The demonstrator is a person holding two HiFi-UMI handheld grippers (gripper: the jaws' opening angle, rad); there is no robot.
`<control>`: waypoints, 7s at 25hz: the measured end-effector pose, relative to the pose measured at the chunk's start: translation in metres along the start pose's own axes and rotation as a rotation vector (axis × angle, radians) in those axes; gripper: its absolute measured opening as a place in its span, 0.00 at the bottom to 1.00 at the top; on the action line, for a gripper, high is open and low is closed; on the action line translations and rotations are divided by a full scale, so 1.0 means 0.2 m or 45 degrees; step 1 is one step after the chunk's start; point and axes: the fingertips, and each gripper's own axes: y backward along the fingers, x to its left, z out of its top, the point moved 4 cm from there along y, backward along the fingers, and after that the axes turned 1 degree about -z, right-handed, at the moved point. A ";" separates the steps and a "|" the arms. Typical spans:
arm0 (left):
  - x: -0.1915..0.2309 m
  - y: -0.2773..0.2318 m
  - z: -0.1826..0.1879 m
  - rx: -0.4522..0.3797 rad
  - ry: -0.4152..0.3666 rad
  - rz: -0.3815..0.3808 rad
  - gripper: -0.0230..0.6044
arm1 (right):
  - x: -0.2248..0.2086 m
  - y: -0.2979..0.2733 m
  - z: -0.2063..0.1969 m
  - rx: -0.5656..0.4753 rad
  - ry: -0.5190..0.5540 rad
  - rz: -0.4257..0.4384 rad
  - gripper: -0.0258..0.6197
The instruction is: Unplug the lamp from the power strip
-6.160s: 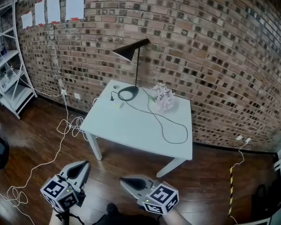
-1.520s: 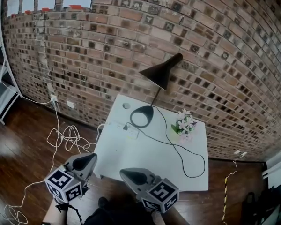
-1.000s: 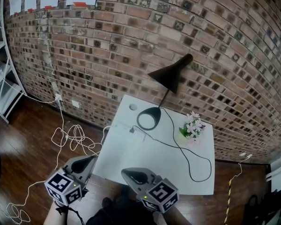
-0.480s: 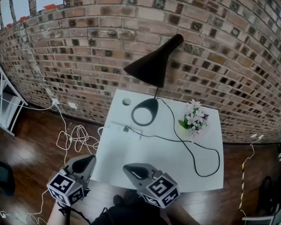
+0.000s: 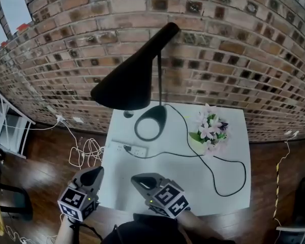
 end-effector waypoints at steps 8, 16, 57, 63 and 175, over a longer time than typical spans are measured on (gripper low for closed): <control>0.02 -0.22 0.03 0.057 -0.083 0.031 0.06 | -0.19 -0.06 -0.03 0.024 -0.022 0.021 0.03; 0.06 -0.42 -0.03 0.165 -0.299 0.005 0.06 | -0.32 -0.13 -0.06 0.015 -0.069 -0.110 0.03; 0.09 -1.05 -0.32 0.366 -0.502 -0.577 0.19 | -0.63 -0.53 -0.25 0.356 -0.281 -0.436 0.04; 0.09 -1.04 -0.32 0.378 -0.491 -0.598 0.19 | -0.66 -0.53 -0.26 0.299 -0.348 -0.431 0.04; -0.57 -1.27 -0.10 0.482 -0.455 -0.527 0.26 | -0.57 0.50 -0.39 0.052 -0.294 -0.656 0.04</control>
